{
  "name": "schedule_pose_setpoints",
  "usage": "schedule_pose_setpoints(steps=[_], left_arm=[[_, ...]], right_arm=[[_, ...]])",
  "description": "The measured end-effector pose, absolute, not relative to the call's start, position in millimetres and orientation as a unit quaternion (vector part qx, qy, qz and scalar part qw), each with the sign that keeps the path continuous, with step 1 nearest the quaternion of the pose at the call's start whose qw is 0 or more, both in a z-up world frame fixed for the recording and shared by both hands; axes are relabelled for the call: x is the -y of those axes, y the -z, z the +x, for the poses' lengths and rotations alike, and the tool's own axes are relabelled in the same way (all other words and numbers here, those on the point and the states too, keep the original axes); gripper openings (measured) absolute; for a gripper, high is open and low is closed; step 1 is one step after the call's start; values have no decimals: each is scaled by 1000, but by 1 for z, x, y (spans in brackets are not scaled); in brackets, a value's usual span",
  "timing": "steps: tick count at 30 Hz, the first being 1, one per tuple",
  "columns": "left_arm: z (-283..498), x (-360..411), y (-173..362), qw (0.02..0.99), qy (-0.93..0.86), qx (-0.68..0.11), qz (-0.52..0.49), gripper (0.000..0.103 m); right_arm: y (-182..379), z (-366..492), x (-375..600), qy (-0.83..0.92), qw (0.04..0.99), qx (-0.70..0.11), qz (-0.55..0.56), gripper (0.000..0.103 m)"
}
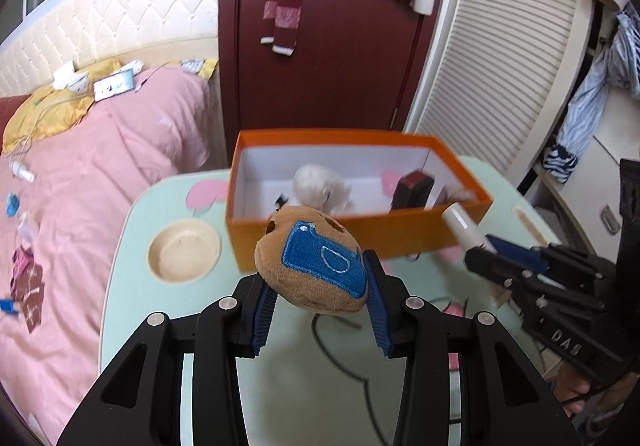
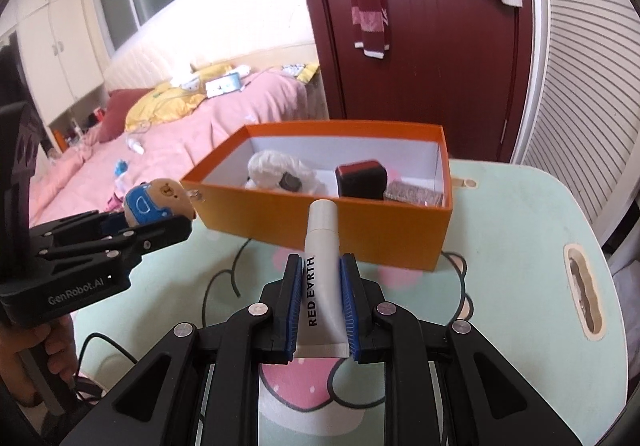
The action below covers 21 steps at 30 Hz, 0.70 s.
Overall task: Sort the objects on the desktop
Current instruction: 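Carry the bear and tube into the orange box and open both grippers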
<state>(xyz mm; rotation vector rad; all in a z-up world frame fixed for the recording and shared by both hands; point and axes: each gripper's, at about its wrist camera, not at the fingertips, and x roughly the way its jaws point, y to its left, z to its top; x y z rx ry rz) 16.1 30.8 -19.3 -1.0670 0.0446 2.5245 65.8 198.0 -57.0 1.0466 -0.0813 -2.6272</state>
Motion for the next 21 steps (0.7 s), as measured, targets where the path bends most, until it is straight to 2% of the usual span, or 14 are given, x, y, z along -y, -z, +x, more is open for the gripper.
schedule_pose_setpoints(steps=[9, 21], left_arm=[[-13, -48, 0, 215, -906, -24, -364, 42], [-52, -63, 8, 220, -899, -18, -380, 42]], right_arm=[[41, 42, -200, 926, 158, 32, 340, 19], [44, -7, -197, 922, 161, 58, 347, 19]])
